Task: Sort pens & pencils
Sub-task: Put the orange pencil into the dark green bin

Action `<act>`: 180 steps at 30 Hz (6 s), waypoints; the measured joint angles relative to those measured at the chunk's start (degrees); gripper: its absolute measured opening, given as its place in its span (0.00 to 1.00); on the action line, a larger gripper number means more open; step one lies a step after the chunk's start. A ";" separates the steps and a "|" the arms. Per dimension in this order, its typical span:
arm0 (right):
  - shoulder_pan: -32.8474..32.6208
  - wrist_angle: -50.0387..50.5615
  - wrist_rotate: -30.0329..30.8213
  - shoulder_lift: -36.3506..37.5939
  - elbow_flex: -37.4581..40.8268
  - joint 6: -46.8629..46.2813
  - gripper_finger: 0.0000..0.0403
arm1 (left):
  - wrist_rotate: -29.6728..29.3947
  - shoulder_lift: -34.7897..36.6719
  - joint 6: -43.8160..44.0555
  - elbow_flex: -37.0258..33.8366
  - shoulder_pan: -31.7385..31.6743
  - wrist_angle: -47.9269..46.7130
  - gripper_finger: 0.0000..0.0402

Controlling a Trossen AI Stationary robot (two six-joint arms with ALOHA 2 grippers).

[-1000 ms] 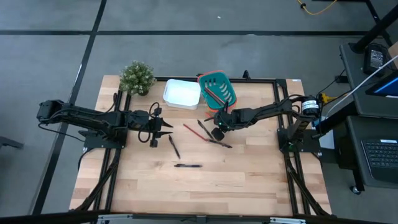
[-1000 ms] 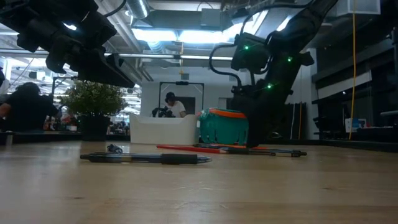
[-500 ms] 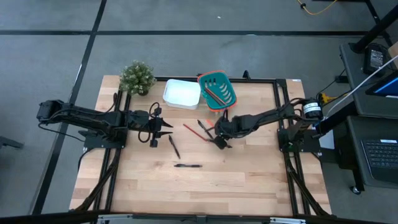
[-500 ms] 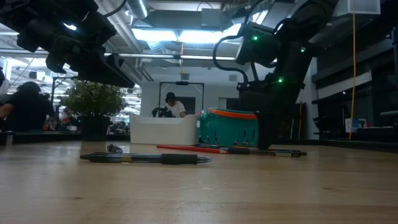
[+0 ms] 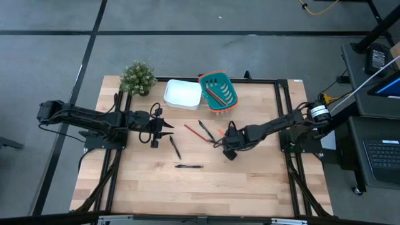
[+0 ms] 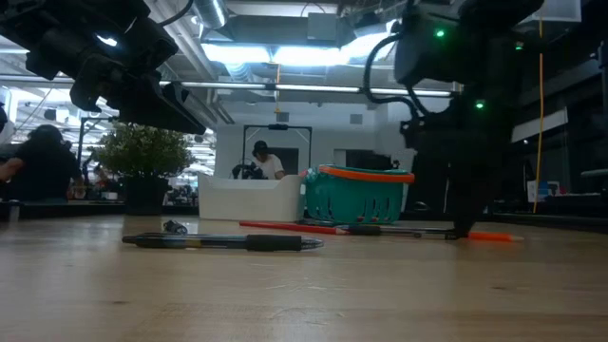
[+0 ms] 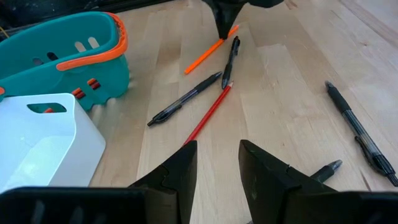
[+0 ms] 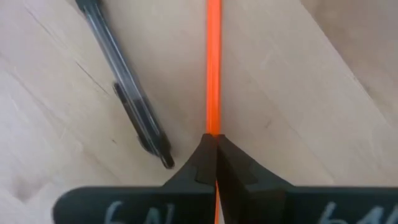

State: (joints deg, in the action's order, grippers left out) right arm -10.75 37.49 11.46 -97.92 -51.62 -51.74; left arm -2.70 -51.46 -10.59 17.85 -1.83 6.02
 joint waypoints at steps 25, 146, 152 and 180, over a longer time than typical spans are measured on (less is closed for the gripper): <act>-0.38 -3.94 3.70 0.47 -0.08 1.40 0.23 | 0.00 0.01 -0.02 -0.02 -0.02 0.02 0.28; 12.01 5.36 -11.73 -9.56 -11.84 16.43 0.09 | 0.00 0.01 -0.31 -0.02 -0.02 -0.46 0.28; 12.01 5.38 -11.73 -9.56 -11.82 16.43 0.09 | 0.00 0.02 -0.31 -0.02 -0.02 -0.46 0.28; 13.19 8.16 -10.96 -9.84 -17.92 21.76 0.09 | 0.00 0.00 -0.33 -0.02 -0.01 -0.66 0.28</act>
State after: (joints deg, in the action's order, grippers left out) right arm 2.43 45.65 0.49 -107.77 -69.55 -29.98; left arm -2.70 -51.46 -10.92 17.82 -1.84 5.37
